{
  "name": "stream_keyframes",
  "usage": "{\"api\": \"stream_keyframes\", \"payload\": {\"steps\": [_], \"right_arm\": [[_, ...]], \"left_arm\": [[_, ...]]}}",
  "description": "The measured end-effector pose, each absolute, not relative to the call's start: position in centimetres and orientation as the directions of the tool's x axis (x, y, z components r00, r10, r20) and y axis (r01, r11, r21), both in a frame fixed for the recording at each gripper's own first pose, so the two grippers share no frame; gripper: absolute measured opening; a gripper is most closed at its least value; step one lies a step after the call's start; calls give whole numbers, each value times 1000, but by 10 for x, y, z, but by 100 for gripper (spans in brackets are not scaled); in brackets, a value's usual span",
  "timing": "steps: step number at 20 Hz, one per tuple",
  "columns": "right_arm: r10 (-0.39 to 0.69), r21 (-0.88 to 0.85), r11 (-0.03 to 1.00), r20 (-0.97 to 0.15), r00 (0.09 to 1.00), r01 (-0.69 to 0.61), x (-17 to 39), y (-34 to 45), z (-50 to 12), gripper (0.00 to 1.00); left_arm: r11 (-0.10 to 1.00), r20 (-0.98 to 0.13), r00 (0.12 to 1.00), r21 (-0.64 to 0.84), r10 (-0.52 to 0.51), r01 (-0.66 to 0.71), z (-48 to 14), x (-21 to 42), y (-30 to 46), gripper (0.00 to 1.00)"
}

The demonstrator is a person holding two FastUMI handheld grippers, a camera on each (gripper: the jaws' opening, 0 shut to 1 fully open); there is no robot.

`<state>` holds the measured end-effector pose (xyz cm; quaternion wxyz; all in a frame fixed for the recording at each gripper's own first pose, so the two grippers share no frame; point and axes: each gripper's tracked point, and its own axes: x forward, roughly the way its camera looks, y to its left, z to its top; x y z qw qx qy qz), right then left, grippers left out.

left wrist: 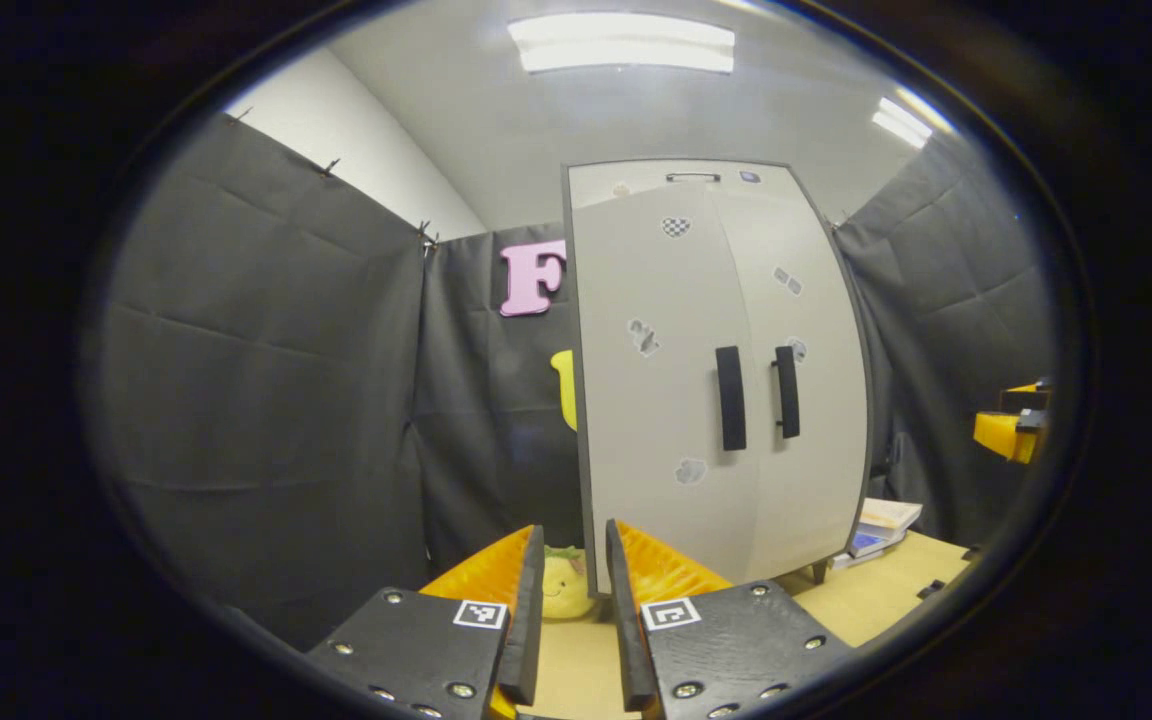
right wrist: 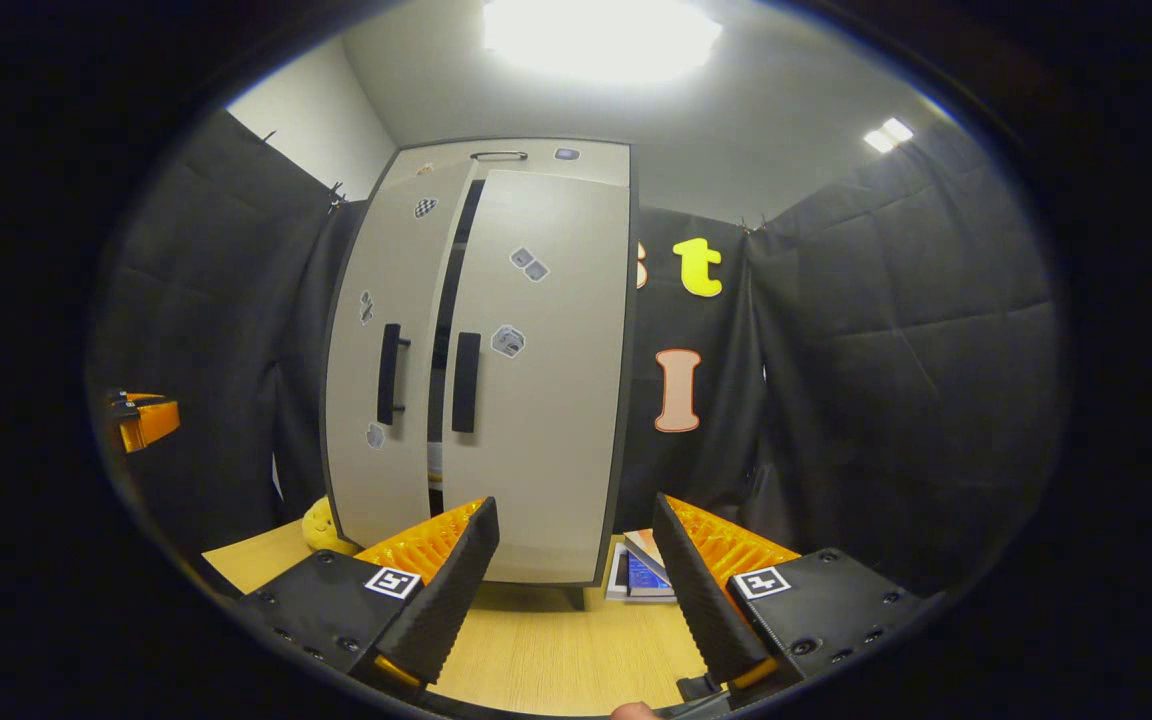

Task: Grab one shoe with the right hand and put it into the shoe cabinet, grab the other shoe with the left hand and put it into the shoe cabinet; then close the right door with the right hand and the left door with the left hand.

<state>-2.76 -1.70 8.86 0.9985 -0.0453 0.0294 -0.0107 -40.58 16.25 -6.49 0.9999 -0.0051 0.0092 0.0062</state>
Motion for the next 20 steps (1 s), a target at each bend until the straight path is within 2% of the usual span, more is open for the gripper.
{"api": "stream_keyframes", "payload": {"steps": [20], "right_arm": [[-27,-75,997,-38,999,24,-27,-18,96,98]], "left_arm": [[1000,18,1000,0,19,-19,-55,-418,165,35]]}}
